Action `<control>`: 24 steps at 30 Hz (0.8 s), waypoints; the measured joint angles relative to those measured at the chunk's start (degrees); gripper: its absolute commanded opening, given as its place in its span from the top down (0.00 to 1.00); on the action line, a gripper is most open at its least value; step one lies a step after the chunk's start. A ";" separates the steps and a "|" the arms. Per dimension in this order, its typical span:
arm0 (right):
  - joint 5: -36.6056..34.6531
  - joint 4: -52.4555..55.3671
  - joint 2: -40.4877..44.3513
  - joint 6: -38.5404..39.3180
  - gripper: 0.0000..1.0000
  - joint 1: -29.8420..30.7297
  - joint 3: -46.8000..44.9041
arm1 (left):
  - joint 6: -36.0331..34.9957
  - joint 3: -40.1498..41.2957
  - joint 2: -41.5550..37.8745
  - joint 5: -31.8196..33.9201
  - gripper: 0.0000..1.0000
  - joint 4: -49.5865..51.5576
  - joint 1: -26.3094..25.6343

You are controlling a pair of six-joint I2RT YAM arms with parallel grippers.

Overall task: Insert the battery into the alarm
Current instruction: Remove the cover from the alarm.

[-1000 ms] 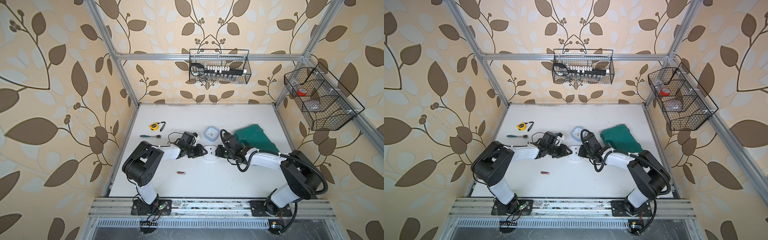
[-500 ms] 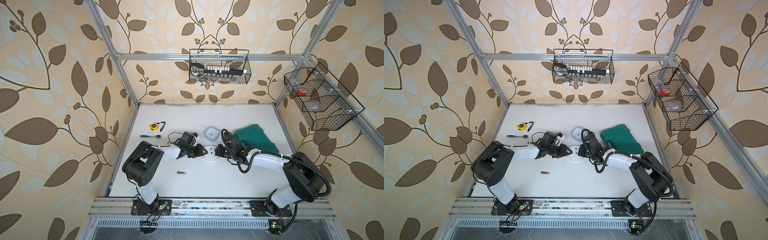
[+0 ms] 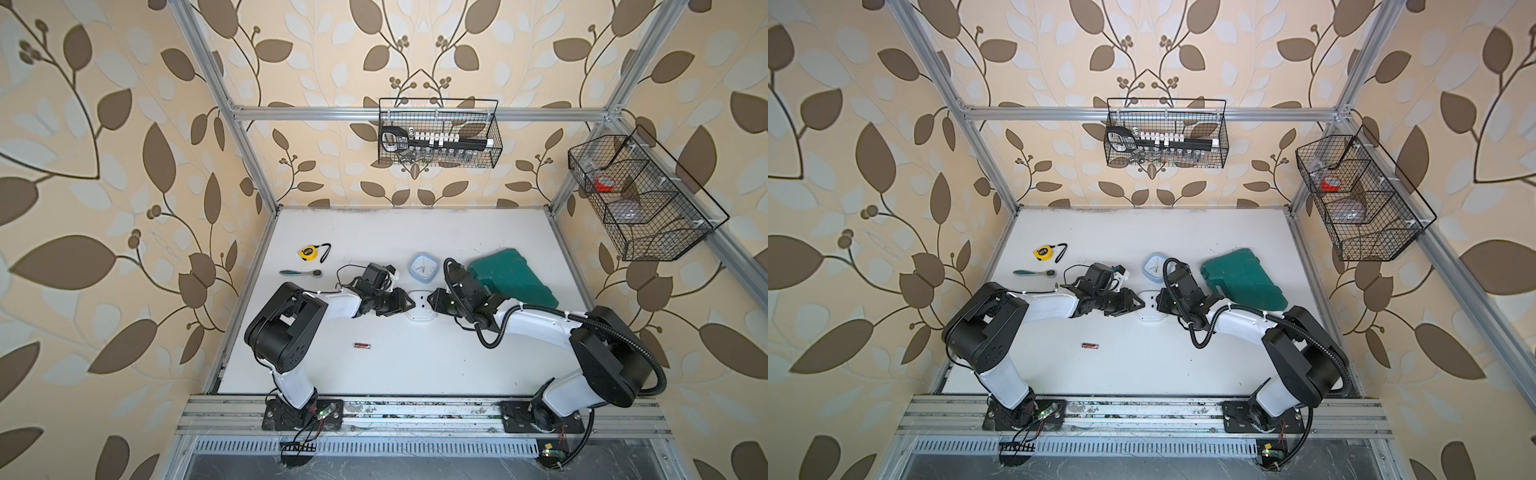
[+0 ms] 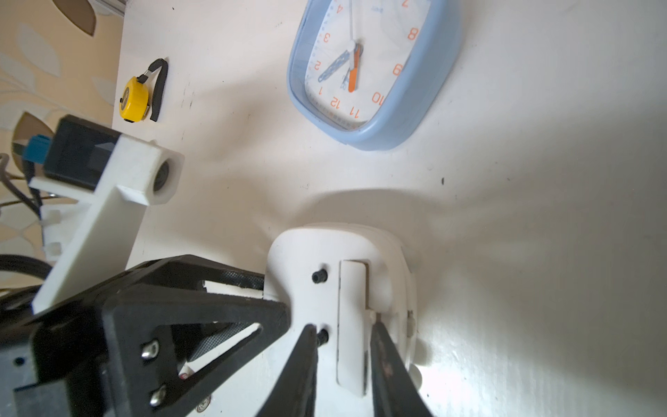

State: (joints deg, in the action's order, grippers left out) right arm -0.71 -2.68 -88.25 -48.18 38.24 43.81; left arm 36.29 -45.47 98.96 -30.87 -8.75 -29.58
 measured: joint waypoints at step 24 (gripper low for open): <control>0.35 -0.13 -2.29 -0.48 0.82 0.00 0.00 | -0.07 0.00 0.00 0.00 0.60 0.00 0.00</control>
State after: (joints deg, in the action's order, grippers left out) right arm -0.36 -2.81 -90.54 -48.66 38.24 43.81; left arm 36.23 -45.47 98.96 -30.87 -8.75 -29.58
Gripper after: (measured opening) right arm 0.187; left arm 0.398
